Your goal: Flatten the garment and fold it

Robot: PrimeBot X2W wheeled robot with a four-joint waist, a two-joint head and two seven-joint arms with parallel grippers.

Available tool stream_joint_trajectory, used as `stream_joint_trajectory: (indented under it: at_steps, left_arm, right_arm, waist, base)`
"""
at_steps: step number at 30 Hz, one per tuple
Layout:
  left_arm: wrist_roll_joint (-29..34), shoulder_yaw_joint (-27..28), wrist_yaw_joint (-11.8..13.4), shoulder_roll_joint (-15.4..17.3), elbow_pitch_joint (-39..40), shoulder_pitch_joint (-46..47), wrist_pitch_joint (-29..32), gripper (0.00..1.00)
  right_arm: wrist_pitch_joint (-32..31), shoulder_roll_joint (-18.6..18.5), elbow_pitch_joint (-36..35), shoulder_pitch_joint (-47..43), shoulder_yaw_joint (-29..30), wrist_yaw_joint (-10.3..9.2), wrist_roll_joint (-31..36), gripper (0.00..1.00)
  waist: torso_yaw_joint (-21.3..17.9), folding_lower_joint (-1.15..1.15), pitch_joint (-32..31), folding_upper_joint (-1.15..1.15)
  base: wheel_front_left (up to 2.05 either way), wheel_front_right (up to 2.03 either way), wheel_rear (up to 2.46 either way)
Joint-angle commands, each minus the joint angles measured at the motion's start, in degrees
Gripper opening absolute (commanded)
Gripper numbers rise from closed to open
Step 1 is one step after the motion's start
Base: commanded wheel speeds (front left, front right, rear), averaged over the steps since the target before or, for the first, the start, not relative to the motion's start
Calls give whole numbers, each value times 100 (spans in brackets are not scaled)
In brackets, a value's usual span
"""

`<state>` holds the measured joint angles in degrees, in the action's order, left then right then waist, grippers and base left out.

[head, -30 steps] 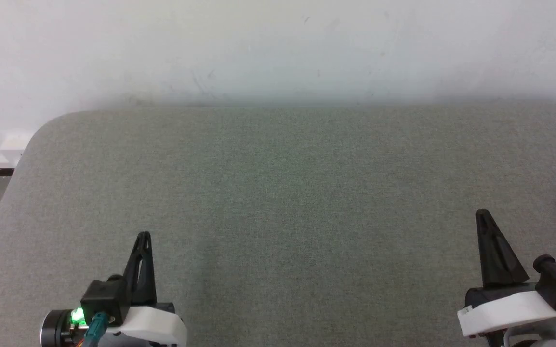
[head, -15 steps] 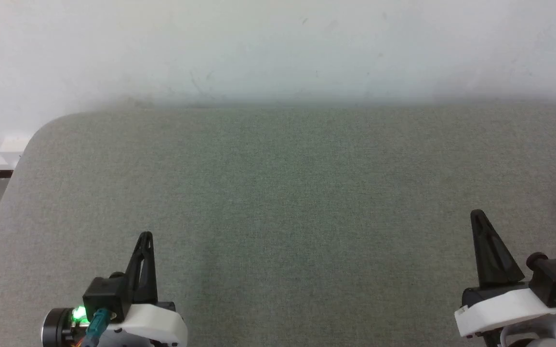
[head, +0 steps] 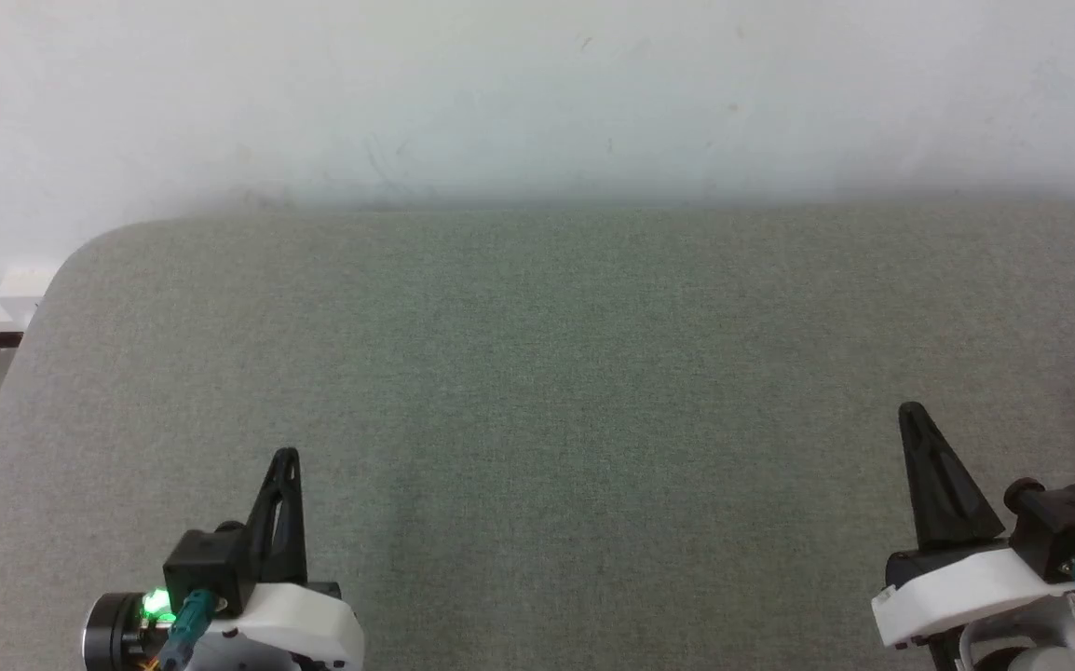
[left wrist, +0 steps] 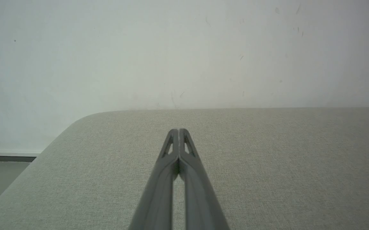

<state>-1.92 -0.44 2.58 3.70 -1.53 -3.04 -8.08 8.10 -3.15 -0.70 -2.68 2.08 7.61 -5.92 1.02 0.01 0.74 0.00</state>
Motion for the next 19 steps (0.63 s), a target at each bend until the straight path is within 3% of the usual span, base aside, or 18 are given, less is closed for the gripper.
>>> stream_joint_trajectory:
  at_steps: [1,19]
  left_arm:
    - [65,14,-41,-24,36,115,30,0]
    - [98,22,-96,-39,66,163,229,0]
  right_arm:
    - [-32,12,18,63,-8,-6,79,0]
    - [-230,16,31,115,-59,-7,210,0]
  waist:
    - [-2,0,-2,0]
    - [-28,0,-20,0]
  base:
    - [0,0,0]
    - [0,0,0]
